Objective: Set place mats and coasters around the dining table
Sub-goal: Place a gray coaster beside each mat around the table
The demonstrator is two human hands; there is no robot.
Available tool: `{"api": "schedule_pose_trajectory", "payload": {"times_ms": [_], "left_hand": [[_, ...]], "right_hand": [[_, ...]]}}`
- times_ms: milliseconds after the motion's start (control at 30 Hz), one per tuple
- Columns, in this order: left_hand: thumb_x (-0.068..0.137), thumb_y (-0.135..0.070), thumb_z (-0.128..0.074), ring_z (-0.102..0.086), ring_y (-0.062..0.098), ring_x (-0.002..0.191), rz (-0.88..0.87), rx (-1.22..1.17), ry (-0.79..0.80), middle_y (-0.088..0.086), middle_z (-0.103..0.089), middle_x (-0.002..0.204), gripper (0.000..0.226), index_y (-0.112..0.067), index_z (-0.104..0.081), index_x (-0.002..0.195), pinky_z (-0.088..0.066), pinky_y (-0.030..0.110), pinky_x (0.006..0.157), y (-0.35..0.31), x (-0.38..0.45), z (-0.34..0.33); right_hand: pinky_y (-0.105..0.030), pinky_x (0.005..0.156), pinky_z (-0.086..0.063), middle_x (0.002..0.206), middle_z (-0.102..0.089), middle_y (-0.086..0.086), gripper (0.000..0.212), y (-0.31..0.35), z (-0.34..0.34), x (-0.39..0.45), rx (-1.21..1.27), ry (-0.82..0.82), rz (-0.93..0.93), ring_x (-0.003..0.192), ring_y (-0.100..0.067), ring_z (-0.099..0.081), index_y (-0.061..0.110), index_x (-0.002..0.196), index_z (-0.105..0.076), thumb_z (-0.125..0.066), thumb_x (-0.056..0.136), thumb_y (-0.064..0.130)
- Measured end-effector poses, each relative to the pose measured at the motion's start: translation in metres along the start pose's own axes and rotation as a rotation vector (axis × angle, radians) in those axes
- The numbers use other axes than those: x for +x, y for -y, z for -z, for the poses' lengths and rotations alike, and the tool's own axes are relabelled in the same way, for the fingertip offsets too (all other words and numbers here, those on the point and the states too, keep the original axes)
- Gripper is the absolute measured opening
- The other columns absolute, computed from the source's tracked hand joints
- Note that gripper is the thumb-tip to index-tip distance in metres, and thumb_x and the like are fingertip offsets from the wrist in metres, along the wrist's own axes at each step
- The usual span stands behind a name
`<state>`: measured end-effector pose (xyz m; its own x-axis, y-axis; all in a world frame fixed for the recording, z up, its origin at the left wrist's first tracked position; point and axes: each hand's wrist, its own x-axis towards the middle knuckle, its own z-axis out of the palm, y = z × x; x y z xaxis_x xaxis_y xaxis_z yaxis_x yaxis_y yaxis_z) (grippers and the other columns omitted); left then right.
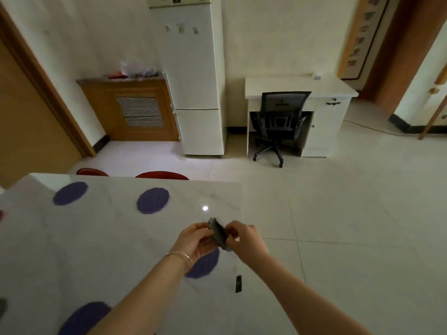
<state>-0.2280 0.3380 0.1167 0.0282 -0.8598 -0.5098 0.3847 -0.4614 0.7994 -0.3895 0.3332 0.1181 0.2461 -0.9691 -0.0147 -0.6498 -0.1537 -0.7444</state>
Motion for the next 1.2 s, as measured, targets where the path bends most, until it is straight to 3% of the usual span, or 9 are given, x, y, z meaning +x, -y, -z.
{"api": "schedule_pose_trajectory", "payload": {"times_ms": [100,400,533,733,833,933,1033,1200], "left_hand": [[0.084,0.007,-0.057,-0.071,0.038,0.079,-0.021,-0.028,-0.062,0.027,-0.072,0.086,0.021,0.003,-0.059,0.105,-0.06,0.039,0.06,0.001,0.008,-0.016],[0.085,0.001,-0.06,-0.07,0.038,0.092,-0.062,-0.122,-0.147,0.026,-0.071,0.098,0.027,0.0,-0.06,0.112,-0.058,0.045,0.077,-0.009,0.077,-0.011],[0.084,0.001,-0.06,-0.071,0.036,0.09,-0.073,-0.217,-0.183,0.025,-0.072,0.095,0.027,0.0,-0.06,0.111,-0.059,0.039,0.068,-0.02,0.134,-0.005],[0.084,0.0,-0.061,-0.072,0.031,0.084,-0.053,-0.319,-0.384,0.021,-0.072,0.095,0.024,-0.003,-0.062,0.107,-0.059,0.035,0.062,-0.025,0.173,0.011],[0.085,0.0,-0.061,-0.071,0.031,0.087,-0.069,-0.353,-0.464,0.021,-0.071,0.1,0.022,-0.004,-0.062,0.107,-0.059,0.035,0.062,-0.033,0.171,0.021],[0.087,0.001,-0.058,-0.069,0.031,0.087,-0.11,-0.416,-0.582,0.021,-0.069,0.099,0.018,-0.003,-0.062,0.103,-0.058,0.035,0.063,-0.044,0.161,0.027],[0.088,0.002,-0.054,-0.065,0.029,0.082,-0.135,-0.478,-0.74,0.019,-0.066,0.094,0.017,-0.002,-0.062,0.102,-0.056,0.036,0.064,-0.044,0.149,0.028],[0.087,0.009,-0.049,-0.062,0.035,0.081,-0.254,-0.774,-0.976,0.023,-0.063,0.092,0.017,0.003,-0.059,0.1,-0.061,0.041,0.058,-0.013,0.123,0.01]], "right_hand": [[-0.014,0.063,-0.045,0.088,-0.065,0.002,0.015,-0.015,0.011,0.019,0.008,0.02,0.021,0.078,-0.011,-0.059,0.02,0.091,-0.063,-0.058,0.08,0.011],[-0.021,0.071,-0.05,0.091,-0.059,0.009,0.011,-0.038,0.012,0.104,-0.113,0.142,0.137,0.079,-0.007,-0.056,0.031,0.094,-0.058,-0.059,0.085,0.025],[-0.018,0.069,-0.045,0.091,-0.058,0.009,0.012,-0.05,0.009,0.173,-0.134,0.188,0.152,0.079,-0.007,-0.054,0.028,0.094,-0.059,-0.059,0.085,0.022],[-0.023,0.068,-0.05,0.09,-0.063,0.006,0.017,-0.058,-0.007,0.256,-0.133,0.275,0.168,0.078,-0.012,-0.057,0.027,0.093,-0.062,-0.058,0.082,0.015],[-0.018,0.062,-0.045,0.088,-0.06,0.008,0.017,-0.059,-0.022,0.278,-0.147,0.345,0.195,0.076,-0.009,-0.056,0.03,0.093,-0.06,-0.056,0.083,0.017],[-0.016,0.062,-0.042,0.091,-0.063,0.005,0.019,-0.054,-0.039,0.3,-0.169,0.437,0.275,0.076,-0.01,-0.056,0.029,0.094,-0.062,-0.052,0.085,0.015],[-0.022,0.064,-0.047,0.093,-0.065,0.003,0.02,-0.052,-0.052,0.315,-0.168,0.538,0.362,0.076,-0.012,-0.057,0.026,0.096,-0.063,-0.05,0.086,0.014],[-0.025,0.065,-0.043,0.094,-0.065,-0.004,0.019,-0.055,-0.057,0.327,-0.209,0.633,0.601,0.074,-0.014,-0.054,0.016,0.099,-0.065,-0.051,0.087,0.012]]}}
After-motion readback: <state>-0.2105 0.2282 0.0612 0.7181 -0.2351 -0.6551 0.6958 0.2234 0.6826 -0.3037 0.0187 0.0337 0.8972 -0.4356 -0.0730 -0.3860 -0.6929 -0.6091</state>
